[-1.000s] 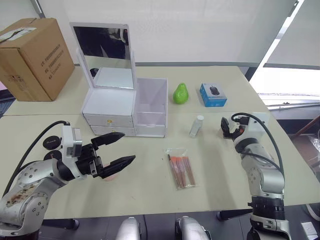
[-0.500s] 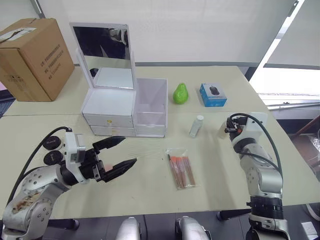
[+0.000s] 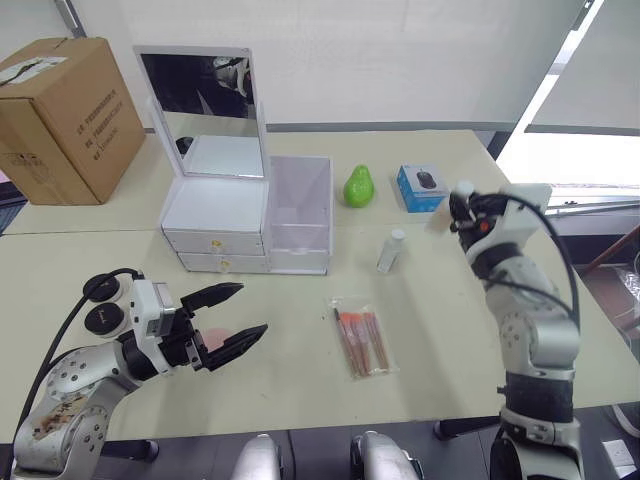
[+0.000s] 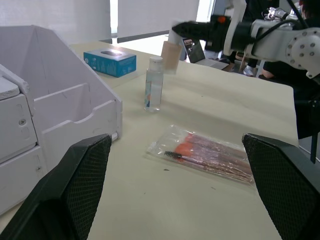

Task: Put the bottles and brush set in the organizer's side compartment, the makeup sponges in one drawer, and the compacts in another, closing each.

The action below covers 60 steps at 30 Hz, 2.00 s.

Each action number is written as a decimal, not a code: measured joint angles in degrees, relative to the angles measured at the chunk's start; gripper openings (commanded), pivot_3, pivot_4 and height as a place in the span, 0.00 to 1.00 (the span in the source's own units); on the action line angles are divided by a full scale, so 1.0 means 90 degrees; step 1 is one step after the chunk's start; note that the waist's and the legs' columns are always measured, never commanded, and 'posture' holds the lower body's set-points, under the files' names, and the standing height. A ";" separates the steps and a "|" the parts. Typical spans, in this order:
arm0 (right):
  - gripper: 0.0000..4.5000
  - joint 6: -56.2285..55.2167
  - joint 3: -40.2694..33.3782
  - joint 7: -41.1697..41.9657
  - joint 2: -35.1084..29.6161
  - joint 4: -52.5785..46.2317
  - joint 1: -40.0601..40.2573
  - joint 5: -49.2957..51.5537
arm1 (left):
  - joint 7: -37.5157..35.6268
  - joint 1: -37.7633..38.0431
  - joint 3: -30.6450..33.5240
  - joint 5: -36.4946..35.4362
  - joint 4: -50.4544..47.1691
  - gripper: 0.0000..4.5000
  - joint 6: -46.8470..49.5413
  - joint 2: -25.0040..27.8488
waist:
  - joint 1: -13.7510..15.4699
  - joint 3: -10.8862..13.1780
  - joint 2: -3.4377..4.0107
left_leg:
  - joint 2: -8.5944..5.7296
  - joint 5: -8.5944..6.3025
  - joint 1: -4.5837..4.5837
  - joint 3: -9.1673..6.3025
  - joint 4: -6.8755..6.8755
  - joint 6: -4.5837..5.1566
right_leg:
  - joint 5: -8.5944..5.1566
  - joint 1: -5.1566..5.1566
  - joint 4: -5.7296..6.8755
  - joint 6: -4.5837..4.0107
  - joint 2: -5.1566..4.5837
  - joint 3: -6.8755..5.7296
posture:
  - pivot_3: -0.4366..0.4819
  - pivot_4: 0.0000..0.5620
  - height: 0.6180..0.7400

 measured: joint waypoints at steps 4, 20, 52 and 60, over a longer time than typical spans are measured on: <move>0.20 0.0517 0.0044 0.0103 -0.0063 -0.0234 -0.0824 0.0406 | 0.0016 0.0081 0.0018 0.0029 0.0062 1.00 -0.0103 -0.0007 | -0.0009 0.0000 0.0001 | 0.0001 0.0000 -0.0001 0.0000 0.0001 0.0001 | 0.0000 -0.0002 0.0001 -0.0001 0.0001 0.0001 | 0.48 0.27 0.90; 0.20 0.1571 0.2479 0.0782 0.1157 0.0573 -0.2226 0.0501 | 0.0338 0.0082 0.0275 0.0110 0.0334 1.00 -0.0247 -0.0043 | 0.0007 0.0005 0.0007 | 0.0004 -0.0010 -0.0018 -0.0002 0.0013 0.0018 | 0.0017 -0.0011 -0.0001 -0.0026 -0.0001 -0.0009 | 0.48 0.27 0.90; 0.58 0.0121 0.2835 0.1254 0.1363 0.2203 -0.1249 -0.1101 | 0.0956 0.0228 0.0565 -0.0030 -0.0013 1.00 -0.0244 -0.0291 | -0.0017 0.0005 0.0007 | 0.0005 -0.0011 -0.0014 -0.0001 0.0010 0.0017 | 0.0004 -0.0012 -0.0001 -0.0007 0.0001 -0.0007 | 0.48 0.27 0.90; 0.99 0.0121 0.2431 0.1480 0.1426 0.1523 -0.1378 -0.0709 | 0.0908 0.0168 0.0609 -0.0059 0.0093 1.00 -0.0243 -0.0215 | -0.0016 0.0007 0.0010 | 0.0005 -0.0011 -0.0015 -0.0002 0.0010 0.0017 | 0.0002 -0.0014 -0.0001 -0.0003 0.0001 -0.0007 | 0.48 0.27 0.90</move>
